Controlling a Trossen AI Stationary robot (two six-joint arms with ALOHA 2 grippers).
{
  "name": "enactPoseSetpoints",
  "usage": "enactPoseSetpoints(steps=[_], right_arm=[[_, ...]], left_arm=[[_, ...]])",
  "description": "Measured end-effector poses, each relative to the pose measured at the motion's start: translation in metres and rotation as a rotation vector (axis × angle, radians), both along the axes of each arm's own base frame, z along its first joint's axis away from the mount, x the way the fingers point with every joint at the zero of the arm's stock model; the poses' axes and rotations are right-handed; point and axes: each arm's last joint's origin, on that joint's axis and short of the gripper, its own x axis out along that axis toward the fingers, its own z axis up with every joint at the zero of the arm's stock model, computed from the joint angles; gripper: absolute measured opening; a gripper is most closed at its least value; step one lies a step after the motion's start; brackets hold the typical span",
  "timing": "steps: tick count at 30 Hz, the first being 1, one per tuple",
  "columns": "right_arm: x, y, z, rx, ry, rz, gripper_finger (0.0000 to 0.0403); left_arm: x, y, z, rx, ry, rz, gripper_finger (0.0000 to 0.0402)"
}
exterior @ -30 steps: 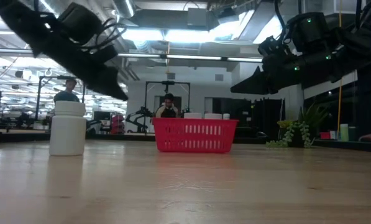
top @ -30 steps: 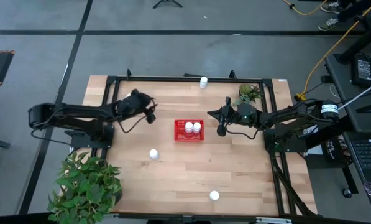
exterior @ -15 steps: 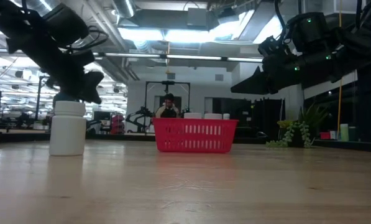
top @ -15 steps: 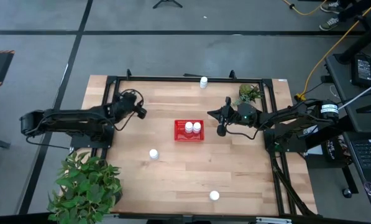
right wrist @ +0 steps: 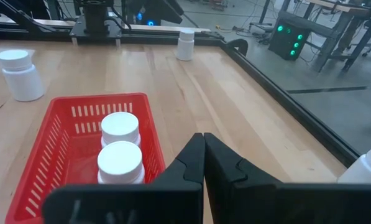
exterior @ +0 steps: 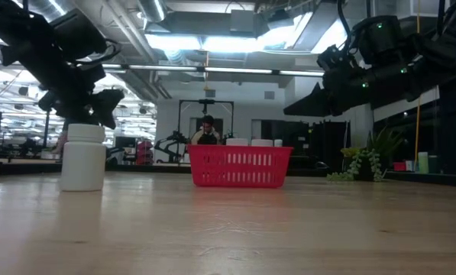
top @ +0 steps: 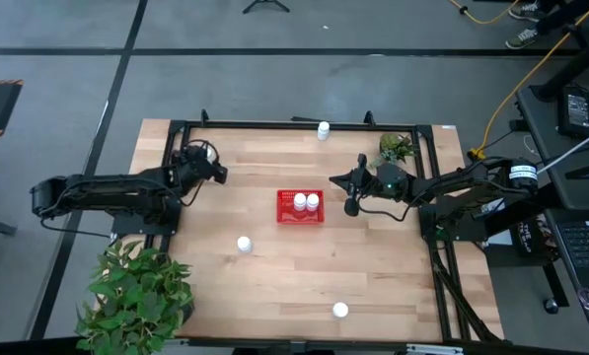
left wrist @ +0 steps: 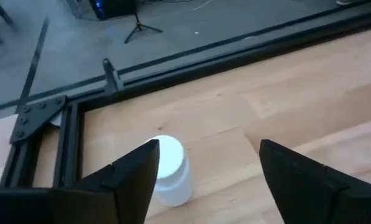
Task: Pick and place pill bottles into a basket
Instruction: Put the white pill bottle into the red basket
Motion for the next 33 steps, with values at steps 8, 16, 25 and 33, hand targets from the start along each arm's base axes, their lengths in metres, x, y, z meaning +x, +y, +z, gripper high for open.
enactPoseSetpoints(steps=[8, 16, 25, 33], right_arm=[[0.0, 0.0, -0.001, 0.003, 0.011, 0.0, 0.0005], [0.0, 0.0, -0.001, 0.002, 0.013, 0.0, 0.0005], [0.0, 0.0, 0.001, -0.007, -0.01, 0.001, 0.0005], [0.0, 0.0, 0.001, -0.008, -0.013, 0.001, 0.0005]], left_arm=[[-0.005, -0.002, -0.005, -0.041, -0.003, 0.065, 0.028], [-0.005, 0.0, -0.007, -0.077, -0.056, 0.096, 0.0281], [-0.012, 0.017, -0.011, -0.161, -0.066, 0.169, 0.0281], [-0.012, 0.028, -0.007, -0.171, -0.087, 0.105, 0.0281]])
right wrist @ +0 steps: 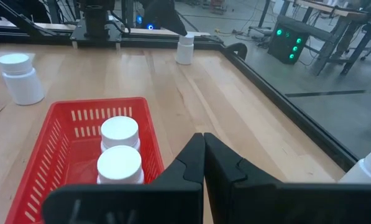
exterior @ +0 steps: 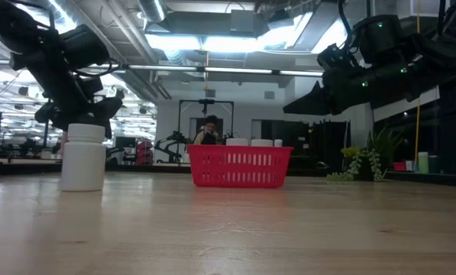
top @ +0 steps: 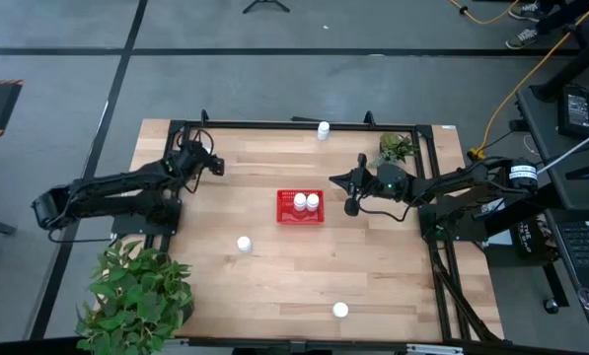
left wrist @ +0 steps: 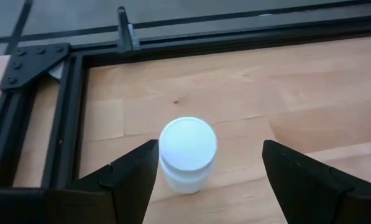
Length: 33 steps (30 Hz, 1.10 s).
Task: Pick and place pill bottles into a basket
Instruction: Put the white pill bottle into the red basket
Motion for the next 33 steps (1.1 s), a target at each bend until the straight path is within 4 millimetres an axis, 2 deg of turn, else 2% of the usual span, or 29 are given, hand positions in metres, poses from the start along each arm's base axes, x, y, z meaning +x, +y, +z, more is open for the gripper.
enactPoseSetpoints(steps=[16, 23, 33], right_arm=[[0.0, 0.0, 0.001, -0.003, -0.008, 0.0, 0.0005], [0.0, 0.0, 0.002, -0.009, -0.02, 0.001, 0.0005], [0.0, 0.0, 0.002, -0.026, -0.015, 0.004, 0.0005]], left_arm=[[-0.008, 0.01, -0.001, -0.064, -0.001, -0.011, 0.0278], [-0.003, 0.014, 0.016, -0.037, 0.021, -0.058, 0.0271], [0.002, 0.024, 0.022, -0.146, 0.075, -0.043, 0.0271]])
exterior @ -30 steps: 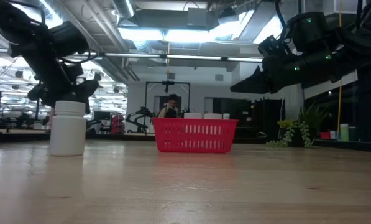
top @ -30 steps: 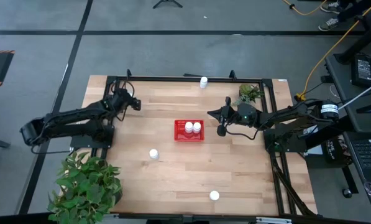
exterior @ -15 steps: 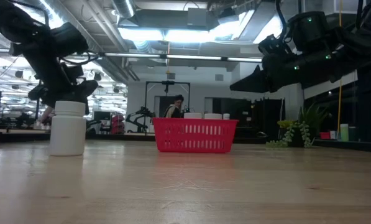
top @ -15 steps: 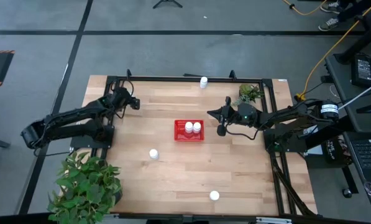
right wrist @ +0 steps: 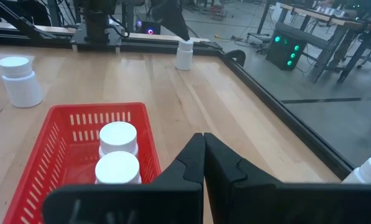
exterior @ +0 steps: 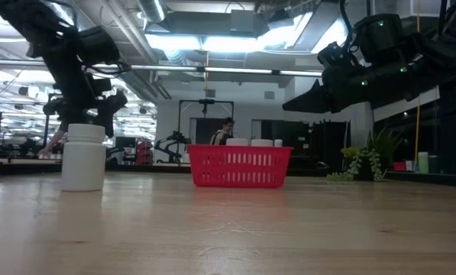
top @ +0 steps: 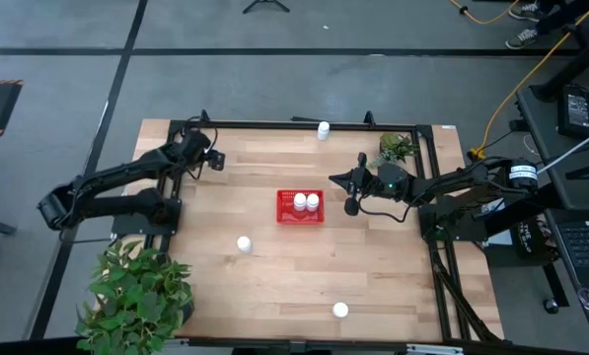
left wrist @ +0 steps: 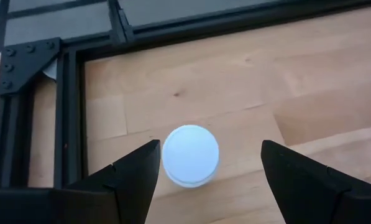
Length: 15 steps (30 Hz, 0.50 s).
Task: Pick and place pill bottles into a basket
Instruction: Put the white pill bottle into the red basket
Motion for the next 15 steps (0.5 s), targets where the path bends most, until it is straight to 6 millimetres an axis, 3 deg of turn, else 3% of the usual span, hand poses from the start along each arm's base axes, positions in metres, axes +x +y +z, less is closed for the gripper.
enactPoseSetpoints(steps=[15], right_arm=[[0.0, 0.0, 0.0, -0.003, 0.002, 0.001, 0.0005]], left_arm=[[0.007, 0.012, -0.008, -0.077, 0.107, -0.012, 0.0271]])
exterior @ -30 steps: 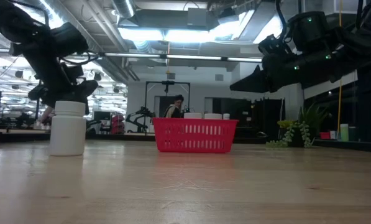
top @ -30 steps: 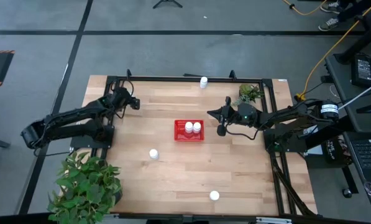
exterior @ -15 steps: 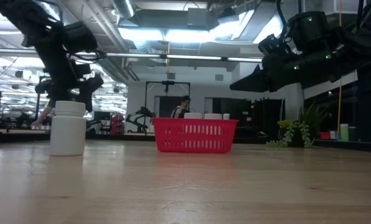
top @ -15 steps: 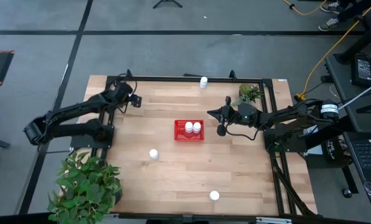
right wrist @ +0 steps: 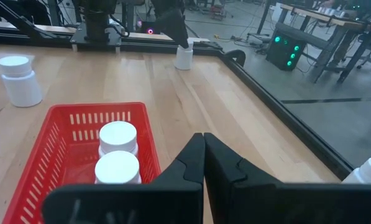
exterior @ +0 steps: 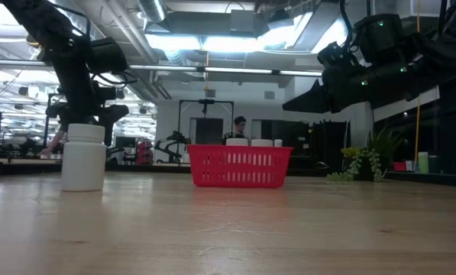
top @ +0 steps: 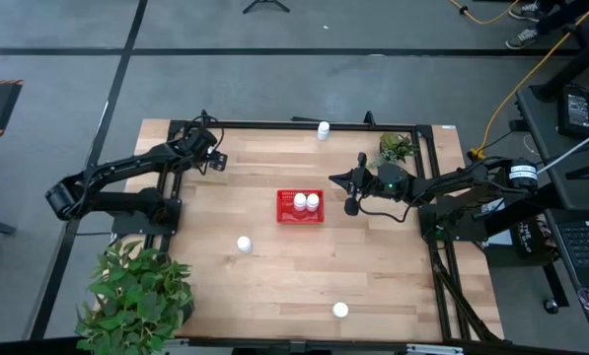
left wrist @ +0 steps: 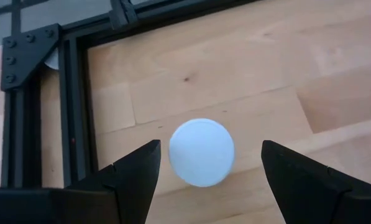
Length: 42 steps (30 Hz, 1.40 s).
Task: Pick and place pill bottles into a basket
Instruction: Put the white pill bottle into the red basket
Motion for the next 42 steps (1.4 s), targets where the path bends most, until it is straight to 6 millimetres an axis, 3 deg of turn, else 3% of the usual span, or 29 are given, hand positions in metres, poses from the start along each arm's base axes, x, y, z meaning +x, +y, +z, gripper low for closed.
enactPoseSetpoints(steps=[6, 17, 36, 42], right_arm=[[0.0, 0.0, 0.0, 0.0, 0.0, 0.0, 0.0005], [0.0, 0.0, 0.0, 0.0, 0.0, 0.0, 0.0005], [0.0, 0.0, 0.0, 0.003, -0.001, -0.001, 0.0005], [0.0, 0.0, 0.0, 0.003, -0.001, -0.001, 0.0005]], left_arm=[[0.0, 0.0, 0.0, 0.0, 0.002, -0.002, 0.0267], [0.0, -0.0002, 0.0, -0.001, 0.002, -0.004, 0.0226], [-0.0018, -0.0016, -0.0014, -0.011, 0.038, -0.013, 0.022], [-0.0019, -0.0016, -0.0014, -0.011, 0.038, -0.012, 0.02]])
